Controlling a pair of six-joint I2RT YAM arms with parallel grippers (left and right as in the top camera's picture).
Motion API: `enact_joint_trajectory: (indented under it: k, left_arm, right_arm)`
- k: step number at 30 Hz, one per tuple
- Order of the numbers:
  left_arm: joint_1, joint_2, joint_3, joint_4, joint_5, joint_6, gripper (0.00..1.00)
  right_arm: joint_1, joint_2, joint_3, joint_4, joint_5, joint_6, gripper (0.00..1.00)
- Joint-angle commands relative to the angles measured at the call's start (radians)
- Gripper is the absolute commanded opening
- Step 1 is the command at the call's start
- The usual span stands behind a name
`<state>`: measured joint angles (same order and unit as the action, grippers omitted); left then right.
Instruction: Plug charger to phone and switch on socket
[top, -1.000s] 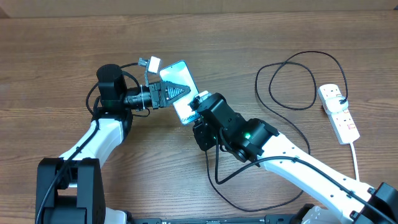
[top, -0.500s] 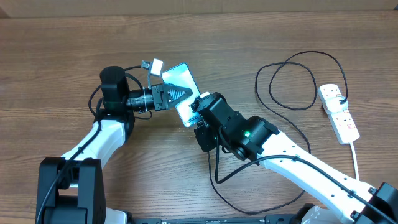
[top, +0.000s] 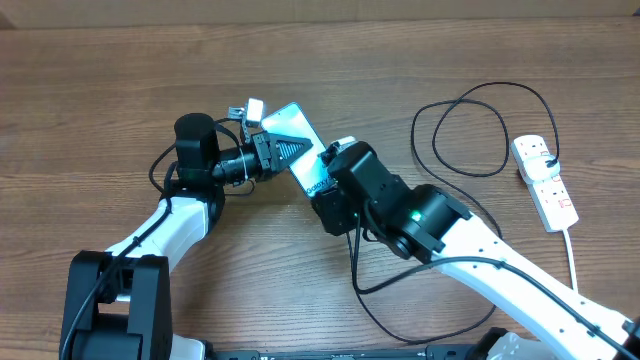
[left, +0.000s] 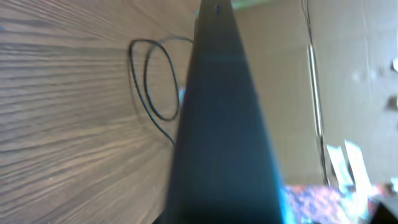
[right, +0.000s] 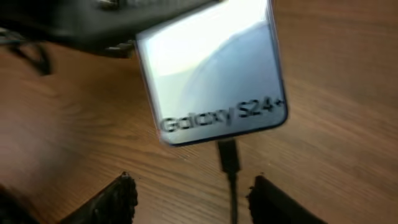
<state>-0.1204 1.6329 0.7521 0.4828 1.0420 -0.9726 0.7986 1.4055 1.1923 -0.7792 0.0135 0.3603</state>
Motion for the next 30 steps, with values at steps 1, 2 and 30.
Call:
enact_joint_trajectory:
  k: [1, 2, 30]
  left_arm:
    - [-0.050, -0.003, -0.003, -0.021, -0.072, -0.031, 0.04]
    - [-0.071, -0.003, -0.001, -0.056, -0.086, -0.008, 0.04]
    - [-0.055, 0.324, 0.379, -1.125, -0.108, 1.030, 0.04]
  right_arm:
    - [-0.014, -0.074, 0.051, -0.001, -0.014, 0.010, 0.67]
    - [-0.029, -0.098, 0.059, -0.010, -0.014, 0.010, 0.71]
    - [-0.233, -0.253, 0.057, -0.223, -0.015, 0.010, 0.83]
